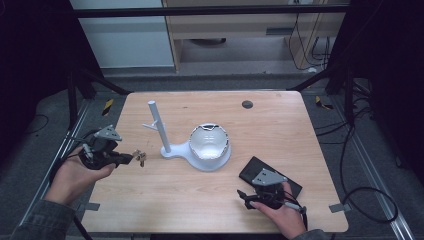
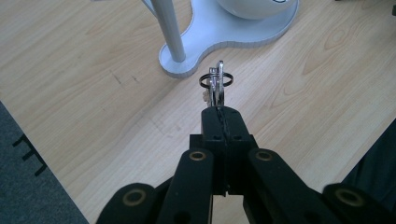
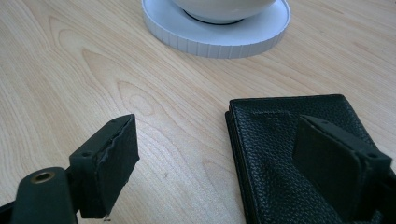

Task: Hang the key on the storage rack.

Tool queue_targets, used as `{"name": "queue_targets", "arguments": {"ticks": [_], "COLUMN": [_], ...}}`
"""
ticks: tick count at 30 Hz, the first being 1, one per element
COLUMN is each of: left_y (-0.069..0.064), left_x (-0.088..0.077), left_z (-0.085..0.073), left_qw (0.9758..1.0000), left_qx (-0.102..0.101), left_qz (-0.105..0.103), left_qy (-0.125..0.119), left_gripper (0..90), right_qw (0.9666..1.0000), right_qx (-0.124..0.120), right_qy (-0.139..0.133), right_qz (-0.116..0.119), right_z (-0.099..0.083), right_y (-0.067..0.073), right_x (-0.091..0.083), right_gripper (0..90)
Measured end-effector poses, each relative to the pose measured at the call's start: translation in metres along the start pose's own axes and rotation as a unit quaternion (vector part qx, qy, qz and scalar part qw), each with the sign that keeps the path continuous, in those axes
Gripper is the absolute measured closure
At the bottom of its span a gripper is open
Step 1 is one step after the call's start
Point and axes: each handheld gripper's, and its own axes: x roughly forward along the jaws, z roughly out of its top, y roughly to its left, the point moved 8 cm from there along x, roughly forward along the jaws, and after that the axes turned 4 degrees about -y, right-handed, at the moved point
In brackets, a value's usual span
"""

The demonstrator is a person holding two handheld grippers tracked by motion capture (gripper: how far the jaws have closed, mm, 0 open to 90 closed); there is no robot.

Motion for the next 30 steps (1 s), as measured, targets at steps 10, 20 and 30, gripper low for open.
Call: {"name": "queue_targets", "arguments": {"ticks": [10, 20, 30], "left_y": [0.001, 0.002, 0.001], "left_x": [-0.006, -0.012, -0.014], "left_z": [0.015, 0.025, 0.036], "left_qw": [1.0, 0.9999, 0.9998], "left_qx": [0.008, 0.013, 0.017], "left_qz": [0.0, -0.001, 0.005], "left_qy": [0.0, -0.004, -0.002], "left_gripper": [90.0, 90.0, 90.0], "right_qw": [1.0, 1.0, 1.0], "right_qx": [0.0, 0.001, -0.001], "right_qy": [-0.001, -0.002, -0.003], "right_qz": [-0.001, -0.004, -0.004], "right_z": [0.0, 0.001, 0.001], "right_y": [0.0, -0.001, -0.001], "right_x": [0.0, -0.001, -0.001], "right_gripper": [14.4, 14.4, 14.5]}}
